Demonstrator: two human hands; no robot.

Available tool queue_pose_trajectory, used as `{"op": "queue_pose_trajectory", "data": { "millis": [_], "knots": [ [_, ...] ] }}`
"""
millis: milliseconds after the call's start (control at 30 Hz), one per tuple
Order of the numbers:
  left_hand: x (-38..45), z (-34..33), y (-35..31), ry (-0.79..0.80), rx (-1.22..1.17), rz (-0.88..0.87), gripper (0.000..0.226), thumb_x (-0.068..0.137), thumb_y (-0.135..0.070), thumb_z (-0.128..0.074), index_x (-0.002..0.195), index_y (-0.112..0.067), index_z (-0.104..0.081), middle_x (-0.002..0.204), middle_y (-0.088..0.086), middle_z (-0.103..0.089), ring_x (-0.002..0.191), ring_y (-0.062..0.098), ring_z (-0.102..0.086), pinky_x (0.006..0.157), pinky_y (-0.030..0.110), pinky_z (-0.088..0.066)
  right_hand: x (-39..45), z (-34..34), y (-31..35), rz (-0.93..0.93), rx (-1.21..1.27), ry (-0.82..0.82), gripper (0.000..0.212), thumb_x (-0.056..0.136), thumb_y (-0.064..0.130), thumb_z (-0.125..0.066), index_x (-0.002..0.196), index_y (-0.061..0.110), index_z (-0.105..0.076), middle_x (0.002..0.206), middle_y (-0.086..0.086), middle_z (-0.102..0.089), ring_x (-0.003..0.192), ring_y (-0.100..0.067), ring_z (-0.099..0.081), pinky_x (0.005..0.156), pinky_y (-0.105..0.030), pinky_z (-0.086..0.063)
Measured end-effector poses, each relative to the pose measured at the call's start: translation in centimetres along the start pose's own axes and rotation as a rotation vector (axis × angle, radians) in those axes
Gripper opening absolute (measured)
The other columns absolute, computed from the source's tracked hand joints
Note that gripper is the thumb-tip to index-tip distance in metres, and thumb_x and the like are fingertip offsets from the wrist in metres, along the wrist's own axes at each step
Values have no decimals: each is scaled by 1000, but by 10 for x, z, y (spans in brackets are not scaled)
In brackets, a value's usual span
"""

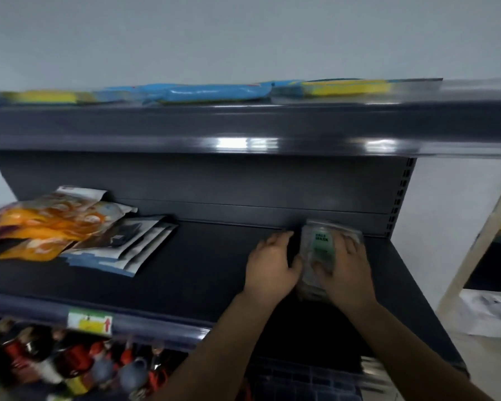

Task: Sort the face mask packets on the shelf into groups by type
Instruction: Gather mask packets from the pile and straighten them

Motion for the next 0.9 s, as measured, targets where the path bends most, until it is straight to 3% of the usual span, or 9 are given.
{"op": "queue_pose_trajectory", "data": {
  "millis": [67,133,200,267,400,533,733,900],
  "knots": [
    [-9,22,22,-97,179,-1,56,85,-39,-41,136,-18,-46,135,5,-53,122,28,-48,98,36,-38,0,-11,24,136,-52,-12,63,80,29,-66,137,12,-45,136,-10,-51,129,-33,-43,103,-46,-39],
    [-19,45,47,-166,331,55,53,83,-38,-46,131,-16,-51,128,6,-57,117,31,-52,94,40,-39,-3,-22,50,251,-118,-10,56,76,33,-63,128,13,-55,126,-8,-59,119,-35,-53,94,-46,-46],
    [-28,66,76,-144,454,145,52,88,-36,-50,136,-17,-44,135,4,-51,124,28,-46,99,39,-35,-6,-36,76,327,-161,35,54,73,36,-63,122,14,-59,121,-7,-63,112,-34,-58,87,-45,-49],
    [-36,84,109,-124,517,216,55,91,-38,-48,141,-19,-35,143,0,-41,132,24,-36,104,36,-29,-9,-51,100,382,-161,82,54,77,36,-64,126,16,-57,125,-5,-60,114,-32,-56,89,-44,-46],
    [-45,116,168,-104,533,307,54,90,-37,-50,139,-19,-36,143,2,-41,133,26,-35,105,38,-29,-9,-87,150,423,-103,209,57,91,43,-49,143,25,-34,145,4,-39,133,-22,-35,105,-37,-30],
    [-45,141,220,-65,507,353,51,92,-39,-48,139,-21,-38,142,2,-43,132,26,-37,104,39,-31,-6,-125,196,364,-35,332,58,92,44,-48,144,25,-31,145,2,-37,135,-23,-33,109,-35,-31],
    [-38,176,292,-8,498,362,53,93,-40,-47,140,-19,-36,142,5,-42,134,26,-35,104,41,-32,2,-182,254,187,192,439,56,90,36,-57,140,20,-38,142,-7,-42,129,-26,-41,101,-32,-40],
    [-30,191,340,54,436,291,52,93,-40,-46,142,-23,-35,144,3,-41,135,27,-33,103,41,-34,11,-220,288,-3,335,475,62,90,35,-59,143,15,-34,147,-8,-36,132,-25,-40,97,-27,-37]
  ]
}}
Point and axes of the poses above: each hand's wrist, its own x-axis towards the middle knuckle, its own z-axis out of the back of the hand, y = z × x, the point moved 2 cm from there along x, towards the middle knuckle
